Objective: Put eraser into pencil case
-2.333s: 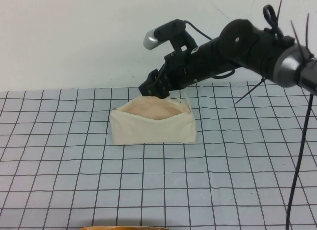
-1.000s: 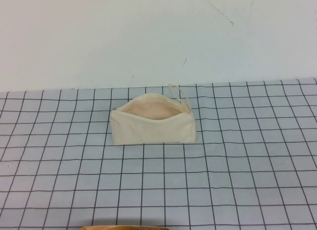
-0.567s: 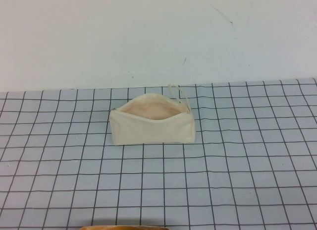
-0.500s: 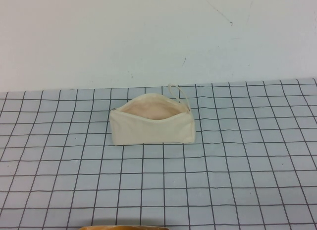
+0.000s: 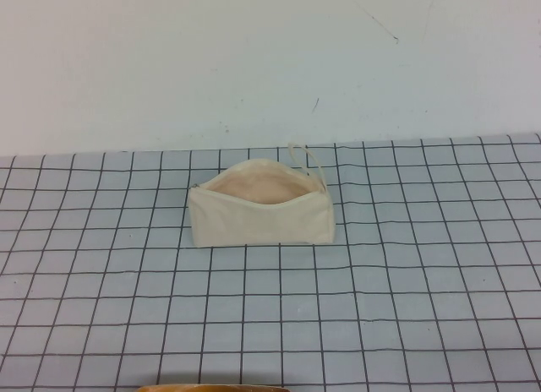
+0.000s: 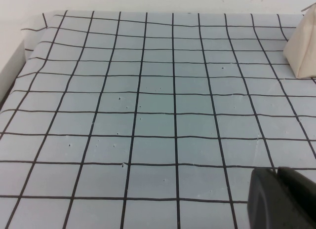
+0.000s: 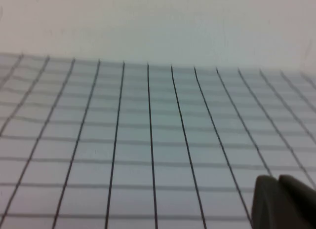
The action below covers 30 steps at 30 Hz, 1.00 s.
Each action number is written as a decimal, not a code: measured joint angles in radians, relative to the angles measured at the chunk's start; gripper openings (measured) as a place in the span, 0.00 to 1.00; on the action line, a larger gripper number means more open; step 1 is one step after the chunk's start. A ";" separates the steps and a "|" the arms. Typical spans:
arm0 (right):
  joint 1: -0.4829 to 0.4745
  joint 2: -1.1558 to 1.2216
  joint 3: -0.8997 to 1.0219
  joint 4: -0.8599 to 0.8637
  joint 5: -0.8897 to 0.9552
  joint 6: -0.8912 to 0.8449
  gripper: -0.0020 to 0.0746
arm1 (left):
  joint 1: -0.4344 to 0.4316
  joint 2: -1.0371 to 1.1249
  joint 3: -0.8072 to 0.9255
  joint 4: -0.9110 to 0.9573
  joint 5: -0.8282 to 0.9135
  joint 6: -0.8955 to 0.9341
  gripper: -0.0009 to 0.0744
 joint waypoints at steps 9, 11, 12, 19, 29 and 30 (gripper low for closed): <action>0.058 -0.016 -0.002 0.093 0.183 -0.067 0.02 | 0.000 0.000 0.000 0.000 0.000 0.000 0.01; 0.068 -0.016 -0.002 0.095 0.184 -0.063 0.02 | 0.000 0.000 0.000 0.000 0.000 0.000 0.01; 0.071 -0.016 -0.002 0.095 0.186 -0.057 0.02 | 0.000 0.000 0.000 0.000 0.000 0.000 0.01; 0.073 -0.016 -0.002 0.095 0.190 -0.039 0.02 | 0.000 0.000 0.000 0.000 0.000 0.000 0.01; 0.073 -0.016 -0.002 0.095 0.190 -0.039 0.02 | 0.000 0.000 0.000 0.000 0.000 0.000 0.01; 0.073 -0.016 -0.002 0.095 0.190 -0.039 0.02 | 0.000 0.000 0.000 0.000 0.000 0.000 0.01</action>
